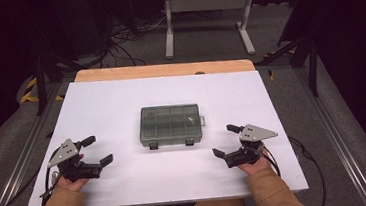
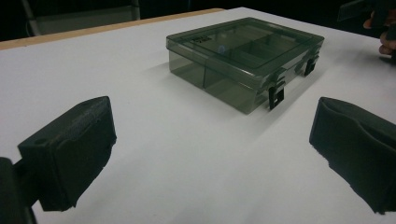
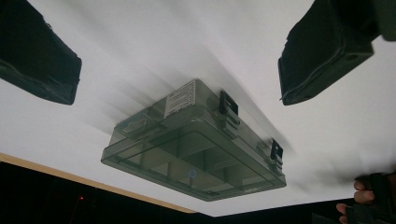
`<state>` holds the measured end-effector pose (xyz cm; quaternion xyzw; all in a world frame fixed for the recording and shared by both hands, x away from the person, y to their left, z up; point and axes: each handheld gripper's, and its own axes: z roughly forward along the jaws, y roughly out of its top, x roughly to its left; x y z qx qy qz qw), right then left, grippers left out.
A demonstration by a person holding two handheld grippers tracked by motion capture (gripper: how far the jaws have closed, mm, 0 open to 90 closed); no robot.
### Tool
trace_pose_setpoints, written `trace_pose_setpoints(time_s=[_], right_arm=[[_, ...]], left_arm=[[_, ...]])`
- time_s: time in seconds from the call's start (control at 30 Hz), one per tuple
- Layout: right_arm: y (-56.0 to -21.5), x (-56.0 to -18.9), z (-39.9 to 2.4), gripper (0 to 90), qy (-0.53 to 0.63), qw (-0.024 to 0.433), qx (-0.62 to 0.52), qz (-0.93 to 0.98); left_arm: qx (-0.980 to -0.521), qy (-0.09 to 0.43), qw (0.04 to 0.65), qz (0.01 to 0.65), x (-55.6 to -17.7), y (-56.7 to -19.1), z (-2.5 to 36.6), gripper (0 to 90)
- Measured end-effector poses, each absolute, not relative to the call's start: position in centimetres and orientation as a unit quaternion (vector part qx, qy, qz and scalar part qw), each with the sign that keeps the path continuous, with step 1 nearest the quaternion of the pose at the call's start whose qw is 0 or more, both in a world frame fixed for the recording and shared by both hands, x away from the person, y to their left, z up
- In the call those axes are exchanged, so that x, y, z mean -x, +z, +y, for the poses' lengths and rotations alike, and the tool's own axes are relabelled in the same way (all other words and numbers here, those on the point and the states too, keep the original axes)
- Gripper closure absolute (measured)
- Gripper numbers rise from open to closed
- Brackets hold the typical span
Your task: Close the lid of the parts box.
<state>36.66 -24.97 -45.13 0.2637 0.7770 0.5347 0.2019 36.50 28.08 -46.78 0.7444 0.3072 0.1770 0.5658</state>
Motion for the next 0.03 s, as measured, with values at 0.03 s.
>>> trace_pose_setpoints(time_s=[0.03], right_arm=[[-45.11,-36.65,-25.00,0.3,0.534,0.203,-0.265,0.776]], left_arm=[[-0.742,0.175,0.568,0.309,-36.57,-46.77,28.14,1.2]])
